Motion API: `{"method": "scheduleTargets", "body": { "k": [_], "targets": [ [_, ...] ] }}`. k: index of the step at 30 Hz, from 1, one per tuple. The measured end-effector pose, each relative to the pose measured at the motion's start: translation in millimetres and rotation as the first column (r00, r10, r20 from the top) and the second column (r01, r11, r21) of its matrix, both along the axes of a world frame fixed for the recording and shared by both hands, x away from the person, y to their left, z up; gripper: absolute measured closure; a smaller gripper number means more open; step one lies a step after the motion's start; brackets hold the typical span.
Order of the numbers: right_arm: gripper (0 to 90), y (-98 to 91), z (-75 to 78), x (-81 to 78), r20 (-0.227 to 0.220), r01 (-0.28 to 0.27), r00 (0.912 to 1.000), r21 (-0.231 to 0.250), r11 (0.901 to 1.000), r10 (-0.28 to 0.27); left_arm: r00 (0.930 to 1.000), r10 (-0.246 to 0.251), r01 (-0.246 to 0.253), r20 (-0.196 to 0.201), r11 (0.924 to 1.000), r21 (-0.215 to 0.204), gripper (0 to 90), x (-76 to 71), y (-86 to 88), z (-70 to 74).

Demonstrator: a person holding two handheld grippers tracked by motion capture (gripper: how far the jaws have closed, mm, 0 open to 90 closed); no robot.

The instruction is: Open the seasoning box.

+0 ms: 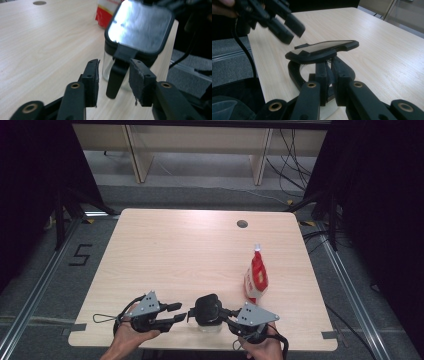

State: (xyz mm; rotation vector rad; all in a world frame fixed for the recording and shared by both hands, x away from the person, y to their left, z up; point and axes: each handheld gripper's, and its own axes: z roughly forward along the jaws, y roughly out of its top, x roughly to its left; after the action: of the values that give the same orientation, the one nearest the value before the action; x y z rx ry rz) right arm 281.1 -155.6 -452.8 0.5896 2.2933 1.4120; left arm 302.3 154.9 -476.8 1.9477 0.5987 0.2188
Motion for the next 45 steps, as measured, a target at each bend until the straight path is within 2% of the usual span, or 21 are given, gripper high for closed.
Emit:
{"method": "scheduleTargets", "body": {
  "k": [1, 4, 7, 9, 10, 11, 13, 14, 15, 18, 22, 23, 24, 28, 34, 36, 39, 41, 44, 45],
  "targets": [
    [84.3, 0.8, 0.7, 0.0, 0.005, -0.003, 1.0, 0.0, 1.0, 0.003, 0.9998, -0.017, 0.016, 0.011, 0.9992, 0.037, 53.5, -0.5, -2.3, -4.3],
    [83.9, 0.5, 2.1, 0.2, 0.004, -0.003, 1.0, -0.004, 1.0, 0.003, 0.9992, -0.037, 0.036, 0.015, 0.9988, 0.033, 50.0, -0.2, -7.4, -9.9],
    [83.8, 4.0, 3.5, 1.2, 0.009, -0.01, 0.9999, -0.002, 0.9999, 0.01, 0.9977, -0.067, 0.066, 0.013, 0.9957, 0.065, 49.9, 2.3, -15.0, -19.8],
    [83.7, 5.2, 3.7, 1.8, 0.012, -0.012, 0.9999, -0.005, 0.9999, 0.012, 0.9969, -0.078, 0.077, 0.009, 0.9954, 0.057, 51.6, 2.9, -17.2, -22.8],
    [83.5, 7.2, 3.3, 2.4, 0.012, -0.021, 0.9997, 0.005, 0.9998, 0.021, 0.9963, -0.086, 0.085, 0.011, 0.9945, 0.061, 51.6, 3.5, -18.8, -25.2],
    [83.3, 9.3, 4.0, 2.3, 0.011, -0.015, 0.9998, -0.004, 0.9999, 0.015, 0.996, -0.089, 0.088, 0.012, 0.9935, 0.072, 54.0, 4.7, -20.8, -28.4],
    [83.3, 10.9, 3.7, 1.2, 0.003, -0.012, 0.9999, 0.008, 0.9999, 0.012, 0.9965, -0.083, 0.083, 0.007, 0.9944, 0.066, 55.1, 5.4, -22.5, -30.7],
    [83.2, 12.6, 4.0, 2.3, 0.018, -0.022, 0.9996, 0.002, 0.9997, 0.022, 0.9962, -0.086, 0.084, 0.012, 0.9927, 0.086, 56.3, 7.0, -22.2, -30.8],
    [83.2, 14.6, 4.9, 2.9, 0.018, -0.026, 0.9995, -0.001, 0.9997, 0.026, 0.996, -0.086, 0.084, 0.023, 0.9934, 0.078, 60.0, 8.9, -22.9, -32.3],
    [83.0, 17.6, 5.8, 3.8, 0.025, -0.023, 0.9994, 0.003, 0.9997, 0.023, 0.996, -0.089, 0.089, 0.009, 0.9943, 0.06, 66.6, 10.8, -23.0, -33.3],
    [82.9, 20.9, 7.3, 4.8, 0.022, -0.039, 0.999, -0.002, 0.9992, 0.039, 0.9951, -0.095, 0.093, 0.027, 0.9938, 0.061, 72.2, 12.4, -20.5, -32.0],
    [82.9, 21.7, 8.1, 3.5, 0.014, -0.017, 0.9998, 0.001, 0.9999, 0.017, 0.9946, -0.099, 0.096, 0.033, 0.9929, 0.07, 72.5, 12.3, -20.4, -31.7],
    [82.8, 23.9, 8.8, 5.1, 0.027, -0.036, 0.999, -0.003, 0.9993, 0.036, 0.995, -0.091, 0.088, 0.04, 0.9936, 0.07, 72.8, 11.7, -21.0, -31.9],
    [82.6, 27.6, 10.3, 5.4, 0.033, -0.031, 0.999, 0.007, 0.9995, 0.03, 0.995, -0.09, 0.086, 0.045, 0.9932, 0.078, 73.2, 11.1, -21.6, -31.2],
    [82.2, 39.2, 14.9, 6.9, 0.047, -0.052, 0.9975, -0.014, 0.9986, 0.052, 0.9948, -0.083, 0.076, 0.06, 0.9919, 0.102, 73.4, 9.4, -22.9, -29.7],
    [82.0, 40.5, 15.4, 6.6, 0.044, -0.041, 0.9982, -0.015, 0.999, 0.042, 0.9958, -0.075, 0.069, 0.054, 0.9929, 0.097, 73.4, 8.8, -23.4, -29.8],
    [81.6, 47.5, 15.8, 8.2, 0.053, -0.062, 0.9966, -0.016, 0.9979, 0.063, 0.9961, -0.074, 0.069, 0.048, 0.9926, 0.1, 73.5, 8.4, -23.9, -29.5],
    [81.8, 52.9, 16.1, 8.4, 0.058, -0.064, 0.9962, -0.018, 0.9978, 0.065, 0.995, -0.073, 0.065, 0.068, 0.9901, 0.125, 73.6, 7.3, -24.8, -28.4],
    [81.8, 56.8, 16.2, 7.6, 0.048, -0.061, 0.997, -0.017, 0.998, 0.062, 0.9955, -0.07, 0.061, 0.065, 0.9888, 0.136, 73.7, 7.1, -24.9, -27.6],
    [81.9, 60.1, 16.5, 9.2, 0.062, -0.081, 0.9946, -0.032, 0.9962, 0.083, 0.996, -0.065, 0.057, 0.06, 0.99, 0.129, 73.7, 6.7, -25.3, -27.8]
  ]
}}
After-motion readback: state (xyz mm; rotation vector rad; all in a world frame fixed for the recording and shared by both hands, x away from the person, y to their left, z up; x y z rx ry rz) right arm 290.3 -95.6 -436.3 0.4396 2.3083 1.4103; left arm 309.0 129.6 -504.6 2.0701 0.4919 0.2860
